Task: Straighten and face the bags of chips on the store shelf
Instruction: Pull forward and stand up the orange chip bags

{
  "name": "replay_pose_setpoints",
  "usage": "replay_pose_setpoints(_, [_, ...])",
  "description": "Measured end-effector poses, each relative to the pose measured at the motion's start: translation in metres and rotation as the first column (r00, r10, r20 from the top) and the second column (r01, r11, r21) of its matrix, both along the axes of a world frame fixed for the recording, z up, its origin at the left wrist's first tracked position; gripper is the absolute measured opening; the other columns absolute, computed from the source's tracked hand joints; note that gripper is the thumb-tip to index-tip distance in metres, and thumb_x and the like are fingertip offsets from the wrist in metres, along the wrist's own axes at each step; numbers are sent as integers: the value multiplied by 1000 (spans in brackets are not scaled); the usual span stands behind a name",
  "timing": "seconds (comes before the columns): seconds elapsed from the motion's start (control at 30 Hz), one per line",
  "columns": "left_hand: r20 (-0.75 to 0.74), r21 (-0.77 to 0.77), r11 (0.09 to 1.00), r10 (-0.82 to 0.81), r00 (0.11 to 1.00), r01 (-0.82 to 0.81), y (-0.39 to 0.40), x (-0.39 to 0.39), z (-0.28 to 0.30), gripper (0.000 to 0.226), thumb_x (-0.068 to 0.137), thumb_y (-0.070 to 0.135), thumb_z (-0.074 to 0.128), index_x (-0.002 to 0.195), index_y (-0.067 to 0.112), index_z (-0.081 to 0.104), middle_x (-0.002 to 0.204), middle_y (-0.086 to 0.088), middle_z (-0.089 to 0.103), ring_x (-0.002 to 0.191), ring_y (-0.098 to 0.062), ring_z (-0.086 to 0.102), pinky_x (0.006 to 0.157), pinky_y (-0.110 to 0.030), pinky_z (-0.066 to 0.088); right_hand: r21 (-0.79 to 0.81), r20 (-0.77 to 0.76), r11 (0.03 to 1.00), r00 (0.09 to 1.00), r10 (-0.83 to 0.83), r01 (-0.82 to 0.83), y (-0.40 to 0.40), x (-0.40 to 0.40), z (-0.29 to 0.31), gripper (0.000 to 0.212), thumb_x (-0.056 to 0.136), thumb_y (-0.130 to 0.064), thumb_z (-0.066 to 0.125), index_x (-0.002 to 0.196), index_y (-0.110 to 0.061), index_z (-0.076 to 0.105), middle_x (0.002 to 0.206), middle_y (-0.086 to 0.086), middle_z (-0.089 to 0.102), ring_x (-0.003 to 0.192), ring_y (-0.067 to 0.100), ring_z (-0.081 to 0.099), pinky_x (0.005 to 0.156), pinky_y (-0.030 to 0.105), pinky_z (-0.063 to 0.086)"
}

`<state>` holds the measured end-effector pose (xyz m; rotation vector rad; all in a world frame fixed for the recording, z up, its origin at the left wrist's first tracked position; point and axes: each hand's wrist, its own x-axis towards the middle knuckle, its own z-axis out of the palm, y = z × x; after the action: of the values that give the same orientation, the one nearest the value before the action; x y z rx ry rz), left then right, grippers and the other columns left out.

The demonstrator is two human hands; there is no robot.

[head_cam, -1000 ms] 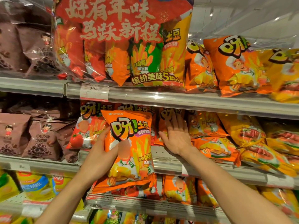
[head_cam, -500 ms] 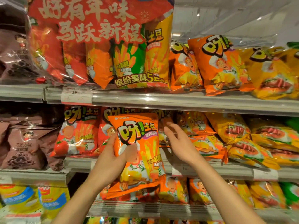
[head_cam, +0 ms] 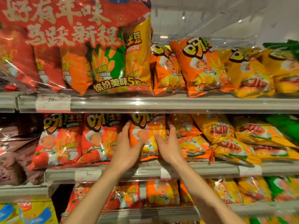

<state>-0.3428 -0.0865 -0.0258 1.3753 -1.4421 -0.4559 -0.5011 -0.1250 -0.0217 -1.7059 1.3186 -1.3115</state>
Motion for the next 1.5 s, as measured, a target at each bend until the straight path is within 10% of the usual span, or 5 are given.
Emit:
replay_pose_setpoints(0.43, [84,51,995,-93,992,89,4,18,-27,78,98,26,63,158,40,14,159,17,35,145,-5,35,118,-40,36,87,-226,992,968,108,-90,-3,-6,-12,72,95,-41,60,154,-24,23,150,0,45,135,20,46,111,44,41])
replay_pose_setpoints(0.67, [-34,55,998,-28,999,29,38,26,-20,50,97,26,64,143,33,47,128,9,60,107,12,57,77,3,42,-16,-104,994,989,102,-104,40,-32,1,43,96,-36,62,137,-31,50,132,-16,56,122,-2,53,98,17,44])
replay_pose_setpoints(0.87, [-220,73,995,-52,974,69,71,32,-44,26,97,24,64,122,28,61,103,6,70,89,5,66,72,-8,49,83,115,992,989,89,-99,82,-50,-32,21,94,-25,66,115,-22,66,91,2,74,85,3,69,73,15,53])
replay_pose_setpoints(1.0, [-247,133,990,-17,969,51,86,30,-75,22,93,38,63,114,34,67,98,14,73,93,-5,69,80,-25,54,226,173,973,985,15,-55,105,-62,-75,35,81,-46,74,106,-22,71,95,17,73,96,35,68,88,48,54])
replay_pose_setpoints(1.5, [-365,138,987,-31,930,88,67,-68,-83,19,87,30,74,105,22,71,90,3,79,88,-12,74,85,-32,57,195,131,979,988,-81,54,101,-179,-75,11,94,-27,63,99,-29,73,88,9,73,88,30,68,85,47,55])
